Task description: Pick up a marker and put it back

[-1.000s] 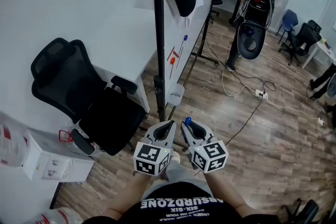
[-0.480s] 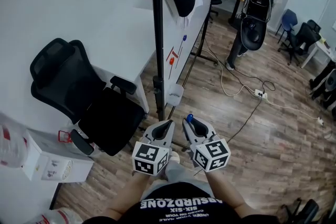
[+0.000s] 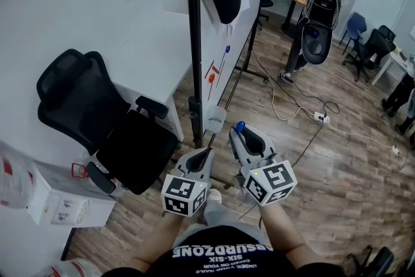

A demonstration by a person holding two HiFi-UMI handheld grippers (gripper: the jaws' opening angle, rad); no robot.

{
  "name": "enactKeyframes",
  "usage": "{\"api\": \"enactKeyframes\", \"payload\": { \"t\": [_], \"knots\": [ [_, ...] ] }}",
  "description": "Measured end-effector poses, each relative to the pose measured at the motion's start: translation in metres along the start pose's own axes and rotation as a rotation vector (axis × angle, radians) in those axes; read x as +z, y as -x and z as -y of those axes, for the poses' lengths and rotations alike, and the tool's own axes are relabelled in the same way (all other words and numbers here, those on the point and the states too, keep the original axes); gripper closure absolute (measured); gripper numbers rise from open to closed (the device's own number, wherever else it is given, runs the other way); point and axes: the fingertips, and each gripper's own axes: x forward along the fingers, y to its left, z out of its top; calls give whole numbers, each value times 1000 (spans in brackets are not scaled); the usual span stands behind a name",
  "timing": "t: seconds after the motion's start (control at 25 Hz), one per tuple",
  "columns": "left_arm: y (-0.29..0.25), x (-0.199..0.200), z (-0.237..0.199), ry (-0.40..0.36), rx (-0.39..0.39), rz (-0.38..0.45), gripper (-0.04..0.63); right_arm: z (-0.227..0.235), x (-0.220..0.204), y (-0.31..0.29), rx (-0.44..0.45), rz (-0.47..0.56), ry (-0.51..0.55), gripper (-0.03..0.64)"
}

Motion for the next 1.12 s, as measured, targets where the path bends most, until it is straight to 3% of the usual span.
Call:
{"api": "enactKeyframes", "payload": {
  "t": [1.12],
  "knots": [
    [-25, 7, -16, 6, 5, -8, 588, 24, 16, -61, 51, 8, 52, 552]
  ]
}}
